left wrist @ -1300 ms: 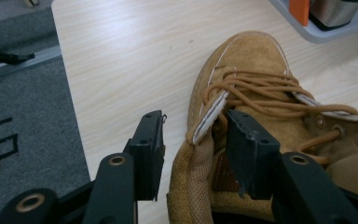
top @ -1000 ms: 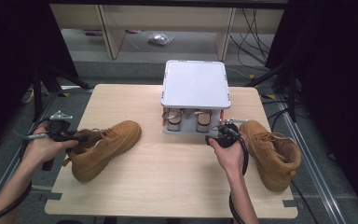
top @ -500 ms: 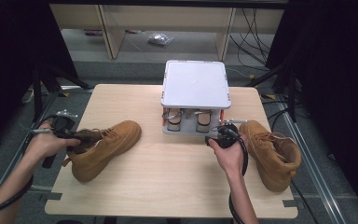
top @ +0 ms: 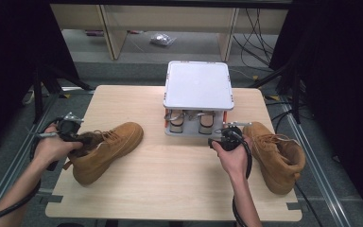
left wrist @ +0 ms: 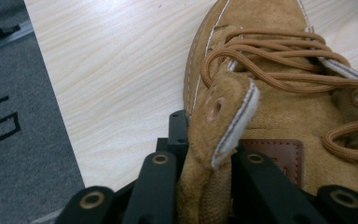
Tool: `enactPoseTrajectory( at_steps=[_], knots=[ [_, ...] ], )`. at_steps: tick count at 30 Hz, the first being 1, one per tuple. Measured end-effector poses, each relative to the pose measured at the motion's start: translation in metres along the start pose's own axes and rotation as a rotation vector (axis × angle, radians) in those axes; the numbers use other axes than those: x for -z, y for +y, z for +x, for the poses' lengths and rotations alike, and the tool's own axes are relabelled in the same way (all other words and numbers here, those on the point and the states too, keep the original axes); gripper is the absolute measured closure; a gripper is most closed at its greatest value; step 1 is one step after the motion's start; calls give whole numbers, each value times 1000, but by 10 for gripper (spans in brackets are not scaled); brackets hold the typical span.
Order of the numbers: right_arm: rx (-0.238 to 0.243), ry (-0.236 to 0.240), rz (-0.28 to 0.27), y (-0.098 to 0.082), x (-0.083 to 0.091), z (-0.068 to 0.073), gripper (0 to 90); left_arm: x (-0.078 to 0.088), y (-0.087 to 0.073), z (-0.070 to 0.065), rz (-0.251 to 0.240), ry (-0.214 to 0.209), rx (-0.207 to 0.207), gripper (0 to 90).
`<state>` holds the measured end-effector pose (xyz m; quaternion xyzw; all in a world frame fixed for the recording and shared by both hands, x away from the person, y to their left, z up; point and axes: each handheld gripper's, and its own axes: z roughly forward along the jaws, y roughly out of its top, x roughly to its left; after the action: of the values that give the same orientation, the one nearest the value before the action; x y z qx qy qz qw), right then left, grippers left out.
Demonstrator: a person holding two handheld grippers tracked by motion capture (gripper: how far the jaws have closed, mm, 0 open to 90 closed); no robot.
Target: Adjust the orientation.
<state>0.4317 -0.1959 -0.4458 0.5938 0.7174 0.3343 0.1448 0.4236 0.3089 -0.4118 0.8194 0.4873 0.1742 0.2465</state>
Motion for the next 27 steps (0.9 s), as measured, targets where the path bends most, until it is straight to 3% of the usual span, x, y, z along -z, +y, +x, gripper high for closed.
enactPoseTrajectory(
  at_steps=[4, 10, 11, 13, 14, 17, 23, 25, 27],
  knots=[
    [6, 6, -6, 0, 0, -1, 444, 3, -4, -5, -29, 10, -2, 836],
    [1, -11, -9, 0, -1, -1, 445, 8, -6, -14, -105, 8, 33, 848],
    [-29, -5, -6, 1, -1, 2, 445, 9, -6, -15, -112, 7, 33, 849],
    [-24, 1, -10, 1, -1, 1, 445, 11, -5, -17, -128, 5, 32, 850],
    [-69, 4, 0, 0, 0, 5, 446, 13, -4, -17, -130, -8, 32, 850],
    [-70, 2, 7, 0, 0, 5, 446, 15, -3, -19, -145, 2, 30, 850],
    [-36, 2, -3, -1, 0, 2, 448, 24, -2, -17, -169, 15, 43, 851],
    [-38, 2, -12, -1, 0, 3, 448, 28, -1, -15, -186, 10, 54, 851],
    [-75, 5, -1, -1, 2, 6, 448, 31, 0, -13, -198, 4, 66, 851]
  ],
)
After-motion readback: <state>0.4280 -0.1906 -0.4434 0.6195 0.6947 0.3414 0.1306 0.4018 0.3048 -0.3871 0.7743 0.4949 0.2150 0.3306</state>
